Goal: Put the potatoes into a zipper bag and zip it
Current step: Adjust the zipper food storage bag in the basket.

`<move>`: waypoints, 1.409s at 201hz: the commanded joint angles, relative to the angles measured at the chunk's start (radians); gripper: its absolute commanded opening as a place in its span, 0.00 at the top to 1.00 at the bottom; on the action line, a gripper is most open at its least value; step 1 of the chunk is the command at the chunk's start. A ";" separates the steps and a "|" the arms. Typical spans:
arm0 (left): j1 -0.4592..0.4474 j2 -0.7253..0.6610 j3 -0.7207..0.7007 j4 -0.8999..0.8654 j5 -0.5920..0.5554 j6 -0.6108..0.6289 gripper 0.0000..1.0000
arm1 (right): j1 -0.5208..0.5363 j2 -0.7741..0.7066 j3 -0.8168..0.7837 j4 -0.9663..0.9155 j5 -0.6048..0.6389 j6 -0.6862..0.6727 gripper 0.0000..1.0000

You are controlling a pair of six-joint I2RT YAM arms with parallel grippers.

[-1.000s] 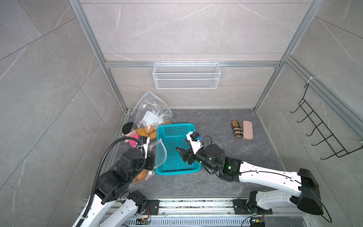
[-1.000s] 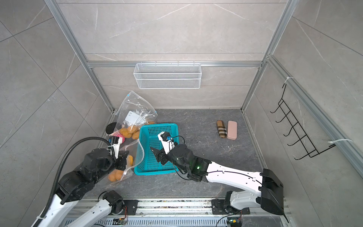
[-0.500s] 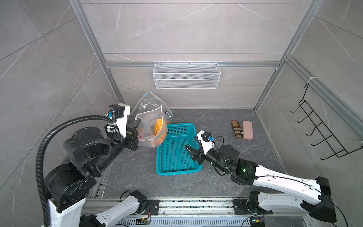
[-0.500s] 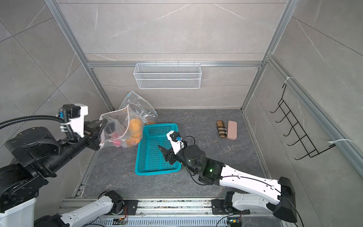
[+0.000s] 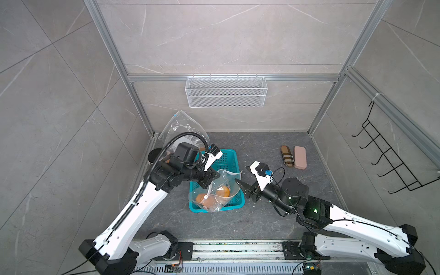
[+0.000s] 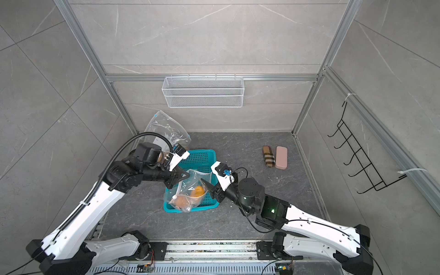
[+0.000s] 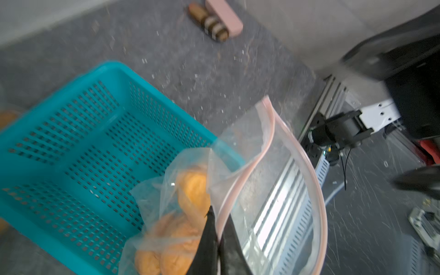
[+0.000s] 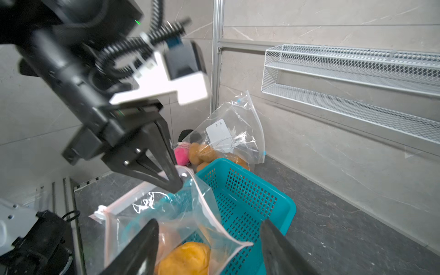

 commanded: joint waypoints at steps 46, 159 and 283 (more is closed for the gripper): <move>0.003 -0.097 -0.099 -0.029 0.105 0.020 1.00 | 0.003 -0.022 0.008 -0.201 -0.097 -0.170 0.34; 0.003 -0.126 -0.119 -0.092 0.117 0.047 1.00 | -0.278 0.104 0.161 -0.478 -0.533 -0.709 0.26; 0.003 -0.124 -0.122 -0.104 0.104 0.052 1.00 | -0.354 0.475 0.488 -0.786 -0.760 -1.043 0.54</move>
